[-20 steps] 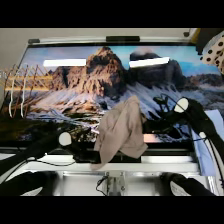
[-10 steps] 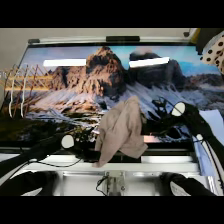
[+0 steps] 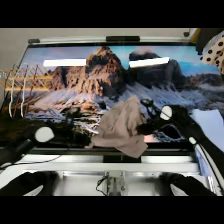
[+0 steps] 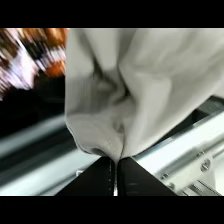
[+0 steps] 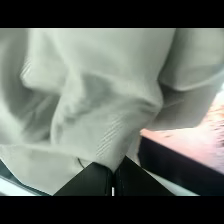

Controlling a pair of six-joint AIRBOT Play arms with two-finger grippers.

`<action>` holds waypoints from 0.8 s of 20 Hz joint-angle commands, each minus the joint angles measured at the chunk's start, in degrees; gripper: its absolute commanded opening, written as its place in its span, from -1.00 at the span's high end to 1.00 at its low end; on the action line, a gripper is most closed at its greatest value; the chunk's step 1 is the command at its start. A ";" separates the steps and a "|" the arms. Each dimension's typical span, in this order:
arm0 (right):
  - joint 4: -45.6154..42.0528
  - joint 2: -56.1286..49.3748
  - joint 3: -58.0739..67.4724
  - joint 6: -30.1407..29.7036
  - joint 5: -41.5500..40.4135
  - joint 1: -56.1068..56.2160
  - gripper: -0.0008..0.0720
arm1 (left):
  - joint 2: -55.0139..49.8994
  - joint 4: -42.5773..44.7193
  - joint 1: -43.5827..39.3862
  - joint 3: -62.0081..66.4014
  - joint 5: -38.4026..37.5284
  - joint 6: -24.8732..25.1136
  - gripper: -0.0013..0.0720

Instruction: Fold the shirts.

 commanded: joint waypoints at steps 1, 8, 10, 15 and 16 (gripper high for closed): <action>-13.55 9.20 12.33 -0.31 2.16 0.59 0.81 | 4.87 20.76 4.76 17.94 -8.90 -0.02 0.88; -2.34 26.77 49.05 -1.40 -9.86 0.59 0.81 | 6.01 18.73 6.08 65.79 0.42 0.22 0.88; 3.85 27.89 52.89 -1.31 -9.38 0.59 0.81 | 6.01 13.62 5.95 71.47 1.25 2.01 0.88; 1.60 27.47 54.05 1.11 0.33 0.59 0.81 | 6.75 17.77 5.97 71.95 -8.83 2.05 0.88; -0.44 26.93 54.05 1.27 2.99 0.59 0.81 | 6.54 20.33 5.99 71.95 -12.02 1.60 0.88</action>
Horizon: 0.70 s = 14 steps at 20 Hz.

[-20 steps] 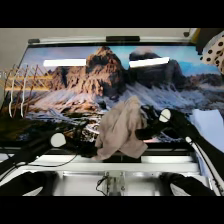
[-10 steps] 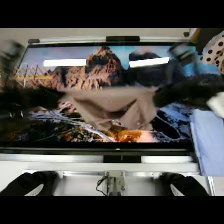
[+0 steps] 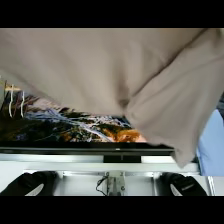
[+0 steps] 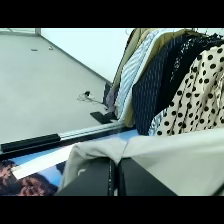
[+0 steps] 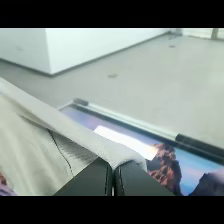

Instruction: Fold the shirts.

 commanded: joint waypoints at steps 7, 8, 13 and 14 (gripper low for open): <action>-13.14 -12.48 -0.85 -1.07 23.43 0.02 0.81 | -3.45 18.60 0.74 -12.28 -17.07 -3.61 0.88; -13.11 -14.86 -3.34 -1.07 24.22 0.02 0.81 | -4.55 18.62 1.20 -16.39 -17.07 -3.78 0.88; -22.58 -28.79 -18.99 3.78 1.77 0.02 0.80 | -17.00 17.94 7.76 -35.04 -9.14 -9.57 0.88; -23.71 -32.13 -19.06 6.49 -4.24 0.02 0.80 | -20.50 17.05 9.35 -35.17 -6.86 -10.47 0.88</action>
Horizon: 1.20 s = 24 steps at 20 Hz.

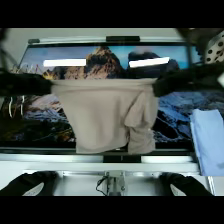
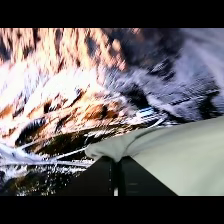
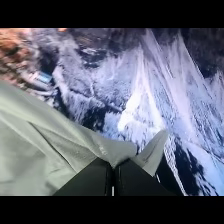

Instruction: Fold the shirts.

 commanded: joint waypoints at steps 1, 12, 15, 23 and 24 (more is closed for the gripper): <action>-9.97 -11.17 -4.90 8.11 -21.16 -0.04 0.80 | -10.56 2.82 5.22 -6.32 7.78 -4.00 0.88; 7.69 -26.82 -3.67 15.76 -28.79 -0.52 -0.62 | -28.98 -18.43 11.52 -4.98 10.14 -2.93 -0.56; -3.37 -22.58 0.87 9.11 -15.41 -2.99 -0.63 | -28.96 -18.29 16.79 1.95 -5.42 7.39 -0.75; 2.82 -11.10 -11.78 1.88 13.73 -25.57 -0.63 | -17.29 -28.41 20.48 -26.40 -2.51 13.18 0.06; 5.01 -9.44 -14.78 1.88 13.53 -27.26 -0.63 | -16.04 -31.28 19.54 -31.52 0.63 14.38 0.06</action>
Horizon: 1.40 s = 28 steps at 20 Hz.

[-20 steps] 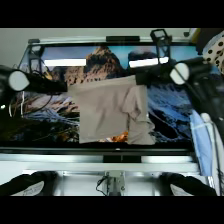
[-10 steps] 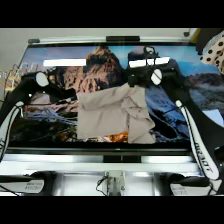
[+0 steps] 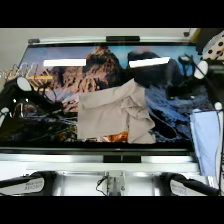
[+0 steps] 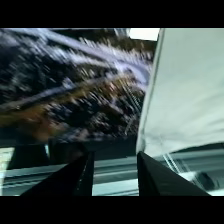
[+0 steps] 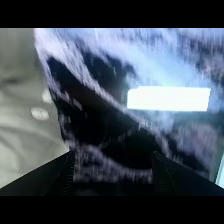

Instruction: Fold the shirts.

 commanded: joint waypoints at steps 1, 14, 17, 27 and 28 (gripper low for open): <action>7.45 5.33 -8.83 -1.70 6.01 -7.43 -0.63 | 4.76 -9.09 -1.81 -16.63 9.22 4.87 0.06; 9.46 7.04 -11.82 -1.66 6.10 -7.52 -0.63 | 4.00 -17.29 -9.20 -24.13 24.39 8.46 0.10; 9.44 7.04 -11.82 -1.66 6.29 -7.52 -0.63 | 4.02 -17.49 -9.73 -24.11 26.10 7.61 0.71; 15.65 6.80 -19.80 -2.86 6.32 -7.67 -0.67 | 12.09 -13.62 -4.42 -24.13 16.85 10.64 0.88; 18.47 6.36 -22.53 -2.93 4.02 -7.56 -0.83 | 12.07 -13.64 -4.39 -24.13 16.85 10.64 0.88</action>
